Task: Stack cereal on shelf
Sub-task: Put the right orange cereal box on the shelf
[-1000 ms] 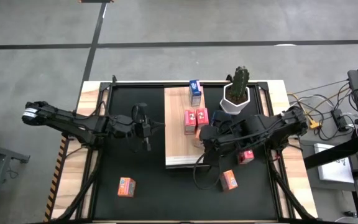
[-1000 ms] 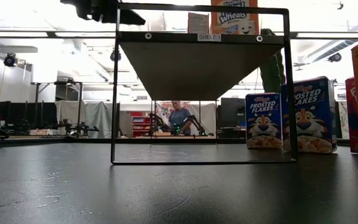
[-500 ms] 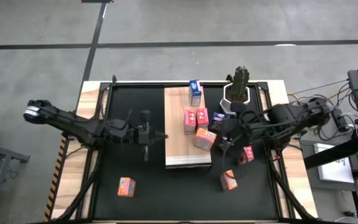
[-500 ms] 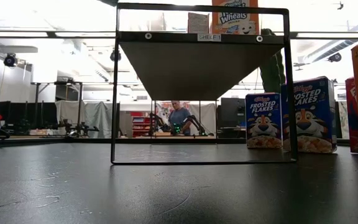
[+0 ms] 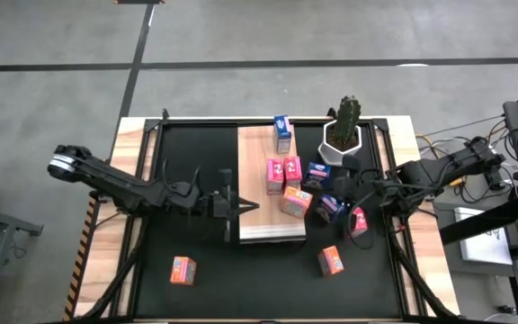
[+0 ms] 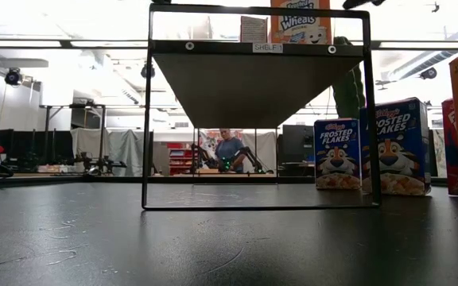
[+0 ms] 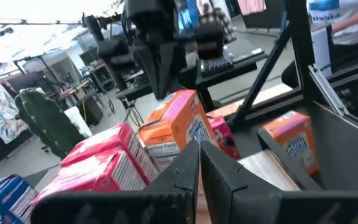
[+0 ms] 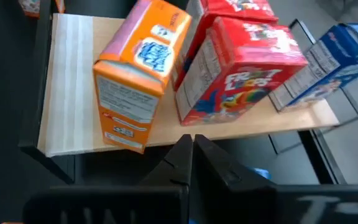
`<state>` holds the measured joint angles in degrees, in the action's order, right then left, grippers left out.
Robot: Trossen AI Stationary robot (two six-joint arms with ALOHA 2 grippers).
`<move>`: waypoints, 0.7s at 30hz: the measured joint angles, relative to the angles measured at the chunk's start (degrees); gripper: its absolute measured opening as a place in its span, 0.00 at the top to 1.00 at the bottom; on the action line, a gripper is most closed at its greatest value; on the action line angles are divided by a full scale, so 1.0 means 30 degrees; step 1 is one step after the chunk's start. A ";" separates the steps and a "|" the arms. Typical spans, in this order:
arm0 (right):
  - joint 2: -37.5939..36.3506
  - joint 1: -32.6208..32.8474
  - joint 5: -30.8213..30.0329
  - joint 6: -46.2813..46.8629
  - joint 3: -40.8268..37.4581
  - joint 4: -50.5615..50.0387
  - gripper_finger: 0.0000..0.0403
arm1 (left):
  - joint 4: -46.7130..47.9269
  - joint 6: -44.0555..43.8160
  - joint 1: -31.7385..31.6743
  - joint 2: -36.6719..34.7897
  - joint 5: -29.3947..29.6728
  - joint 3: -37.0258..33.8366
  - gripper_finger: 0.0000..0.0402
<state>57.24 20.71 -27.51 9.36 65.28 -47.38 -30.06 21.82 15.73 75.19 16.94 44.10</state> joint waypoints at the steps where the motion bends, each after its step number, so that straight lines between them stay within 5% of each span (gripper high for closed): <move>1: -0.0283 -0.0001 -0.0007 -0.0248 -0.0668 0.0788 0.98 | -0.0567 0.0041 0.0000 0.0269 0.0005 0.0000 1.00; 11: -0.1742 -0.0239 -0.0380 -0.3171 -0.5617 0.7625 0.98 | -0.1880 0.0470 -0.0007 0.3439 0.0009 0.1924 1.00; 21: -0.1578 -0.0300 -0.0342 -0.4369 -0.6537 0.9959 0.98 | -0.1806 0.1216 -0.0323 0.5596 0.1538 0.3173 1.00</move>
<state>52.51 19.81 -28.53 -3.75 45.67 -17.51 -35.48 25.46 14.76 91.98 21.55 53.61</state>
